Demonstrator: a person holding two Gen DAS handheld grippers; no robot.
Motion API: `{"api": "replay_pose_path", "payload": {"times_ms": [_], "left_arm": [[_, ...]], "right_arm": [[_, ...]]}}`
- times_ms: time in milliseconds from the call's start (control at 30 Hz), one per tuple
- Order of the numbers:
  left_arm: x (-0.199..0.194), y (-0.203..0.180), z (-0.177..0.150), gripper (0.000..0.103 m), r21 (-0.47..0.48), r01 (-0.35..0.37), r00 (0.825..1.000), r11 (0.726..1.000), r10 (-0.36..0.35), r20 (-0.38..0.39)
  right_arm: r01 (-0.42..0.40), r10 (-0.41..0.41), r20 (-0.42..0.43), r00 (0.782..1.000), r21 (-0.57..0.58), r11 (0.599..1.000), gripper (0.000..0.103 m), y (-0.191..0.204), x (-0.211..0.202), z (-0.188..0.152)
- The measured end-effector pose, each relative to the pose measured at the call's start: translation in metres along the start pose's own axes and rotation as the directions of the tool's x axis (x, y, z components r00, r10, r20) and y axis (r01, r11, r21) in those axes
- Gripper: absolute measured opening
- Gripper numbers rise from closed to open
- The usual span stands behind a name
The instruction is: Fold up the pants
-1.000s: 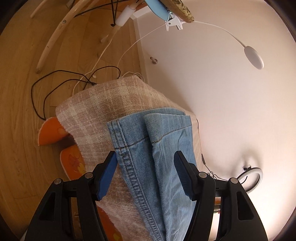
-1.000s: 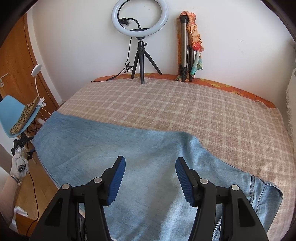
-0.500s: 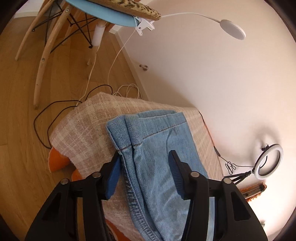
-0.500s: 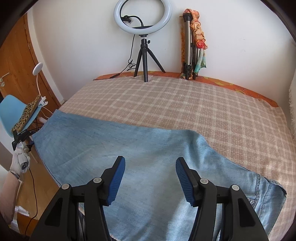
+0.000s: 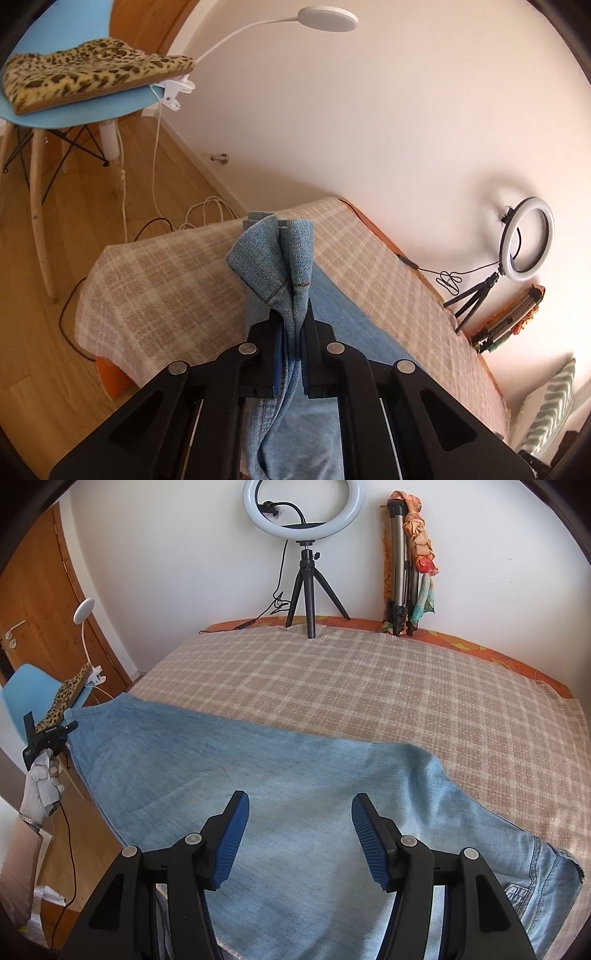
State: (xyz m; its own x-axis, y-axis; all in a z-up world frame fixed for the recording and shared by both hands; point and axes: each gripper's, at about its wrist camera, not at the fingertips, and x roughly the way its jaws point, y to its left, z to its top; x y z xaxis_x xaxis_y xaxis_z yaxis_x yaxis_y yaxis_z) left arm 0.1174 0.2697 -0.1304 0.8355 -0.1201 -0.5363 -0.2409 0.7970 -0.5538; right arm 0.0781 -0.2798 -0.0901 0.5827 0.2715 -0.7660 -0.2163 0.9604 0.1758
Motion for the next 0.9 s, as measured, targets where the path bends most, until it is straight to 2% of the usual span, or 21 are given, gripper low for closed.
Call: {"api": "replay_pose_path", "payload": {"times_ms": [133,233,333,400,467,533,633,767,833,900], "left_arm": [[-0.002,-0.043,-0.016,0.006,0.115,0.072,0.997,0.991,-0.068,-0.038],[0.002,-0.077,-0.037,0.006,0.206,0.126,0.99,0.971,-0.109,-0.091],[0.009,-0.108,-0.064,0.006,0.261,0.199,0.973,0.944,-0.16,-0.165],[0.014,-0.124,-0.083,0.006,0.266,0.257,0.954,0.929,-0.2,-0.224],[0.02,-0.137,-0.101,0.006,0.257,0.31,0.93,0.915,-0.235,-0.283],[0.023,-0.147,-0.116,0.006,0.242,0.346,0.907,0.906,-0.258,-0.334],[0.025,-0.156,-0.128,0.006,0.217,0.376,0.888,0.901,-0.284,-0.362],[0.017,-0.159,-0.124,0.006,0.216,0.391,0.887,0.895,-0.303,-0.347],[0.011,-0.162,-0.121,0.006,0.224,0.394,0.89,0.891,-0.31,-0.334],[0.004,-0.163,-0.12,0.006,0.242,0.392,0.895,0.888,-0.307,-0.324]], "right_arm": [[-0.055,0.054,-0.017,0.998,-0.023,0.998,0.064,0.018,0.016,0.01],[-0.12,0.119,-0.037,0.992,-0.024,0.993,0.066,0.032,0.031,0.019],[-0.16,0.158,-0.052,0.986,-0.052,0.986,0.067,0.052,0.047,0.03],[-0.202,0.199,-0.062,0.978,-0.052,0.978,0.069,0.062,0.06,0.038],[-0.275,0.273,-0.081,0.959,-0.008,0.961,0.071,0.069,0.074,0.045],[-0.348,0.352,-0.106,0.93,0.054,0.936,0.072,0.073,0.091,0.052],[-0.401,0.416,-0.126,0.901,0.127,0.907,0.072,0.08,0.114,0.059],[-0.456,0.491,-0.143,0.859,0.219,0.863,0.075,0.09,0.142,0.064],[-0.485,0.534,-0.149,0.832,0.27,0.832,0.076,0.097,0.158,0.069],[-0.524,0.589,-0.151,0.794,0.323,0.789,0.077,0.105,0.175,0.073]]}}
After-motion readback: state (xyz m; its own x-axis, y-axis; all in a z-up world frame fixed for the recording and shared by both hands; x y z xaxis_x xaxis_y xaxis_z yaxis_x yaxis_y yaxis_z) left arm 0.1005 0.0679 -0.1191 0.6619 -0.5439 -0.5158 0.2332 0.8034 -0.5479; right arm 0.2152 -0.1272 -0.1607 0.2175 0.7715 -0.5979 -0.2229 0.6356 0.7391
